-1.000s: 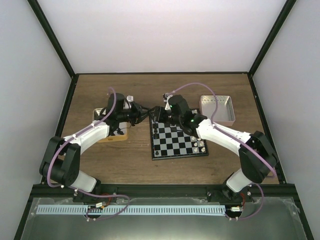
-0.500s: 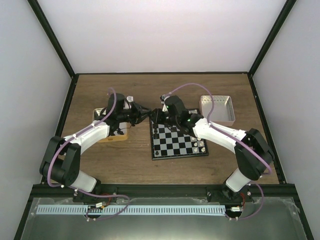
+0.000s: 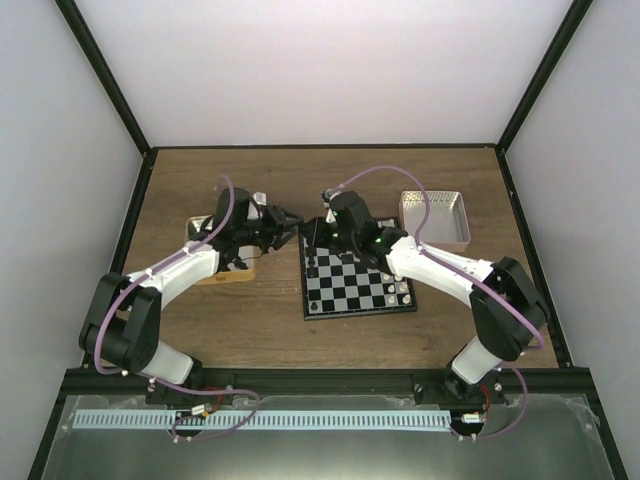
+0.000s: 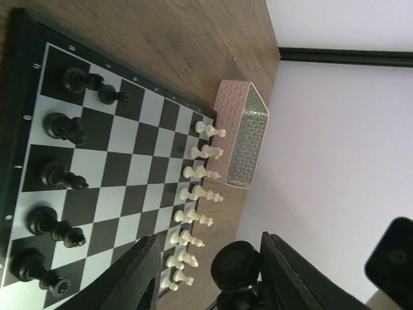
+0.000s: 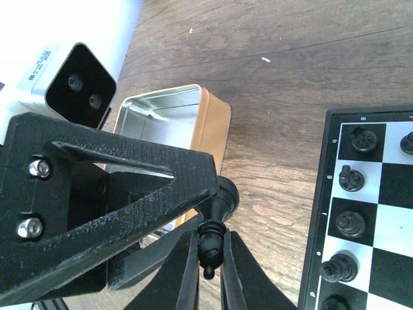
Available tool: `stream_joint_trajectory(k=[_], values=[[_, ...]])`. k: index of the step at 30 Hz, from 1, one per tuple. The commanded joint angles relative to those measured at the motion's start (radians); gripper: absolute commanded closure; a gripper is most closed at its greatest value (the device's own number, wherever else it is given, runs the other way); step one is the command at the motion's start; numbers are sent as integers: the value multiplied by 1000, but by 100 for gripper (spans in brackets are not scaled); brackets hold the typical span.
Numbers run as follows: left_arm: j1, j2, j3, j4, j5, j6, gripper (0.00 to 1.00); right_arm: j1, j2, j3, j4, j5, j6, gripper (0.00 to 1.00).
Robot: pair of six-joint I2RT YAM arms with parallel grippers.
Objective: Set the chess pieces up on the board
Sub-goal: Place the chess piece on the chessboard.
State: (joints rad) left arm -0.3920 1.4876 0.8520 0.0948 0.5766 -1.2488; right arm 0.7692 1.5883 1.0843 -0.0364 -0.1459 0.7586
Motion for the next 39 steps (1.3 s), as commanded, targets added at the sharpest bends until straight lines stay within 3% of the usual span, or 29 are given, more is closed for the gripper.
stream_joint_trajectory(k=[1,3,8,15,22,31,39], values=[[-3,-43,-10,-52,-64,96,52,4,-50,28,-40,34,-21,99],[-4,-59,-7,-82,-92,146,43,4,-69,16,-54,40,-22,99],[-4,-139,21,-208,-210,310,33,4,-115,-22,-129,39,-43,99],[3,-366,55,-307,-448,528,18,4,-92,68,-374,19,-124,99],[5,-508,189,-494,-691,790,6,36,-17,121,-583,-68,-175,99],[6,-638,86,-411,-915,937,3,107,179,277,-778,-28,-191,99],[6,-705,26,-401,-938,929,0,125,283,364,-844,29,-169,99]])
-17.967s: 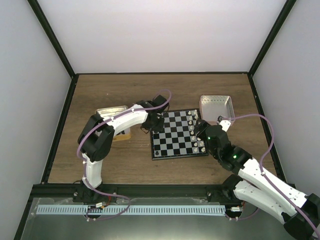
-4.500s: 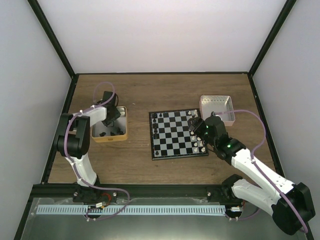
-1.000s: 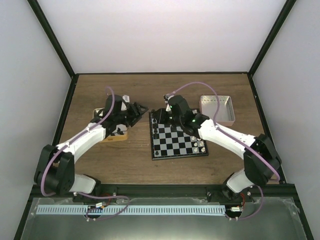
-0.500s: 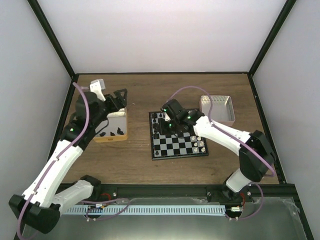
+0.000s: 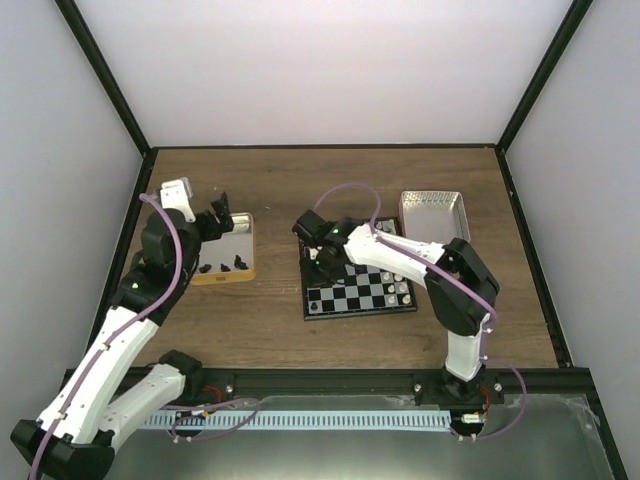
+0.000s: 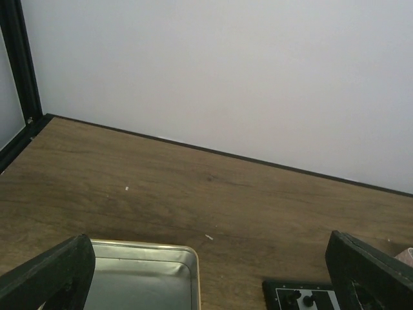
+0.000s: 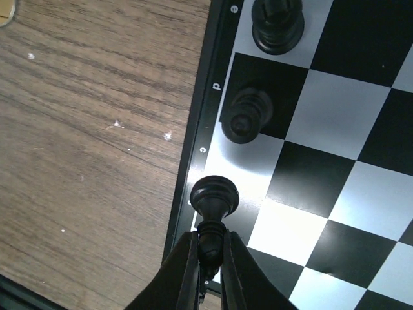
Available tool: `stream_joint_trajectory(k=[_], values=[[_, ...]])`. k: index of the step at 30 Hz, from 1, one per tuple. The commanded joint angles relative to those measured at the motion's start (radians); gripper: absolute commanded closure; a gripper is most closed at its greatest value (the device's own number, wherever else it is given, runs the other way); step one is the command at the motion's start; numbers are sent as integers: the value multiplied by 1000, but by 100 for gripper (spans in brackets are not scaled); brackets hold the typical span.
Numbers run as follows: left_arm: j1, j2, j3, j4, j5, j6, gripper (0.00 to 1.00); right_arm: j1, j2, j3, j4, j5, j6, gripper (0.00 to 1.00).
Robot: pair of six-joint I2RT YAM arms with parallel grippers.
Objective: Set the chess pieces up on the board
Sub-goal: Place the chess piece on the chessboard.
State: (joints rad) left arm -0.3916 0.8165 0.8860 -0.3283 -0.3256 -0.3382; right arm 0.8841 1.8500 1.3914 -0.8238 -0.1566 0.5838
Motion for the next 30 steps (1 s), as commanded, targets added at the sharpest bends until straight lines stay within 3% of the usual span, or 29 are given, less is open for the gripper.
stream_joint_trajectory(k=[1,12,20,30], values=[[5,-36,-9,24,-31,19,0,10,27,63,-55,41,9,99],[6,-65,-23,26,-37,21,0,10,86,80,-77,39,14,98],[7,-63,-26,28,-38,21,0,10,102,96,-68,73,19,87],[10,-62,-28,29,-31,22,0,10,109,92,-52,69,21,91]])
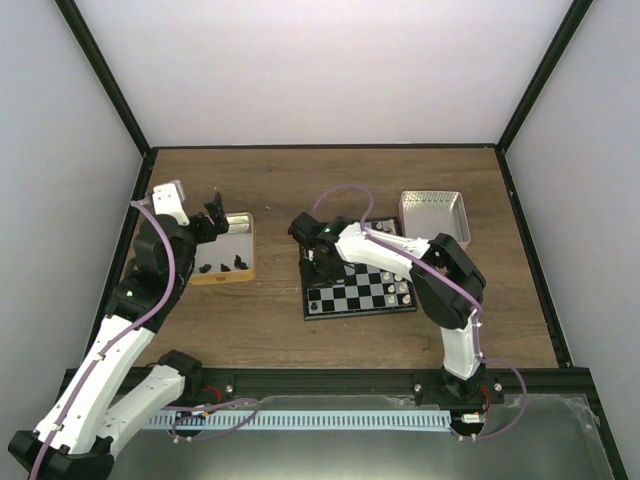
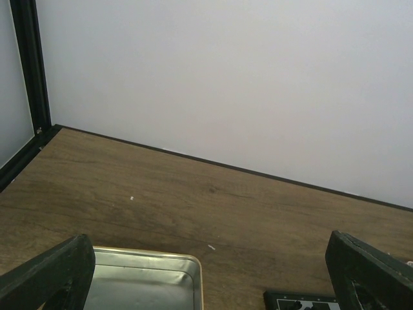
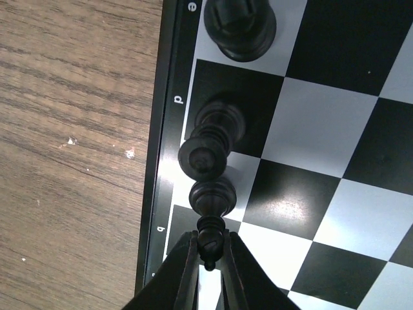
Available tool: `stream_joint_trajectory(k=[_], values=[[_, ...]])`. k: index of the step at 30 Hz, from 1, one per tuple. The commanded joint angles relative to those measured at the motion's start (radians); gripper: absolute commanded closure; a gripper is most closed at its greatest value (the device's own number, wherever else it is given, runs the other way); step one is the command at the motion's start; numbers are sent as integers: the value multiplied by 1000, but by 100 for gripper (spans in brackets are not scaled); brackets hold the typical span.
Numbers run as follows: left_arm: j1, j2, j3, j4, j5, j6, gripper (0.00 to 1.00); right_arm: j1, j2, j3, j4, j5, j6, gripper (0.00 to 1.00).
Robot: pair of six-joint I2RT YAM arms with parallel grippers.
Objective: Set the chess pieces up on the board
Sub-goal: Place the chess piece on the chessboard.
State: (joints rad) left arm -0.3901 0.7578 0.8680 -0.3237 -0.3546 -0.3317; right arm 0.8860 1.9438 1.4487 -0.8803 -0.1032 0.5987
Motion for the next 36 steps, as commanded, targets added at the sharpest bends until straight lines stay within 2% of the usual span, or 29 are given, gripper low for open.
stream_joint_trajectory(k=[1,7,13,19,28,35,36], values=[[9,-3,-11,25,-2,16,0,8,12,33,7,14,8,91],[10,-6,-12,25,0,16,0,8,10,33,13,12,19,91],[11,-6,-12,26,5,14,0,10,-4,37,-3,23,29,74],[10,-3,-11,26,1,14,0,10,-42,36,19,27,46,65],[16,39,-29,47,75,14,0,8,-255,-94,168,130,119,56],[17,179,-53,-36,102,-161,0,8,-342,-184,239,162,153,55],[20,199,-70,-37,112,-190,4,8,-350,-200,249,164,154,55]])
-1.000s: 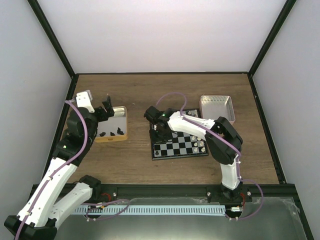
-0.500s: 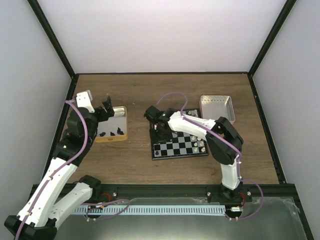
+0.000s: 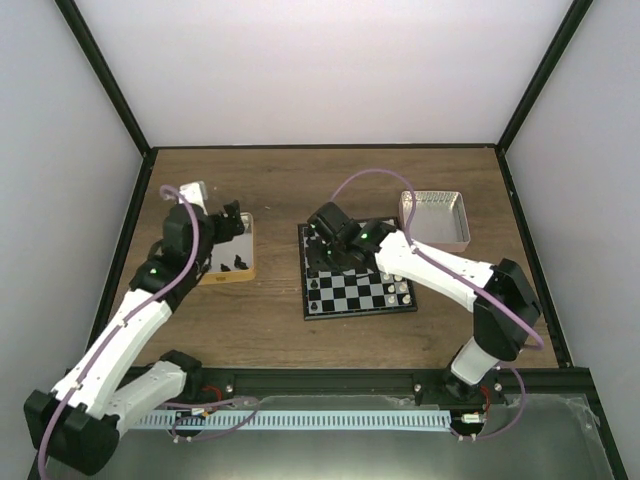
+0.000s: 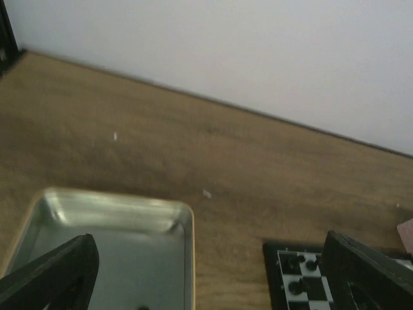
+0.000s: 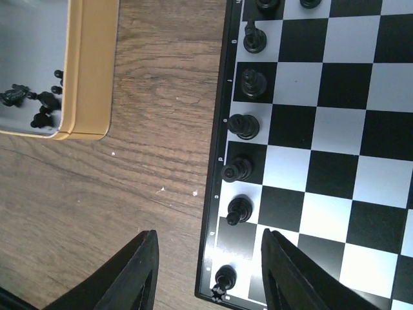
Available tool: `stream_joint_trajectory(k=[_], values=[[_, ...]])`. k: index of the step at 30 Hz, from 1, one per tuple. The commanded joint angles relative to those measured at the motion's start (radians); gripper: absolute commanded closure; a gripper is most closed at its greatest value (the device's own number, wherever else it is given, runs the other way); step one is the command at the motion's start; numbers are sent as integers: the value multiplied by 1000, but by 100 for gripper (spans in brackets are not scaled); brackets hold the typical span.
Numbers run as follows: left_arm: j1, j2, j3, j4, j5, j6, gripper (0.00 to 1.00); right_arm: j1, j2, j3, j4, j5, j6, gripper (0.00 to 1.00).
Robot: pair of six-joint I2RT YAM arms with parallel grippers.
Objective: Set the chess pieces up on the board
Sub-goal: Place the chess piece on the chessboard, then pick up the chess piece from the storage box.
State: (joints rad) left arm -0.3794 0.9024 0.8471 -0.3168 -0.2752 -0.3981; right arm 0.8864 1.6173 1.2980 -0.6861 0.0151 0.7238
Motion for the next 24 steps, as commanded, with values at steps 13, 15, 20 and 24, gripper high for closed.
stream_joint_trajectory(k=[13,15,20,24], values=[[153,399,-48,-108,287,-229,36,5,-48,-110,123,48,2,56],[162,459,-20,-139,297,-211,33,5,-47,-116,125,56,-8,56],[184,568,19,-163,347,-175,35,2,-49,-118,121,88,-26,56],[193,618,23,-144,371,-166,52,2,-47,-121,126,87,-24,56]])
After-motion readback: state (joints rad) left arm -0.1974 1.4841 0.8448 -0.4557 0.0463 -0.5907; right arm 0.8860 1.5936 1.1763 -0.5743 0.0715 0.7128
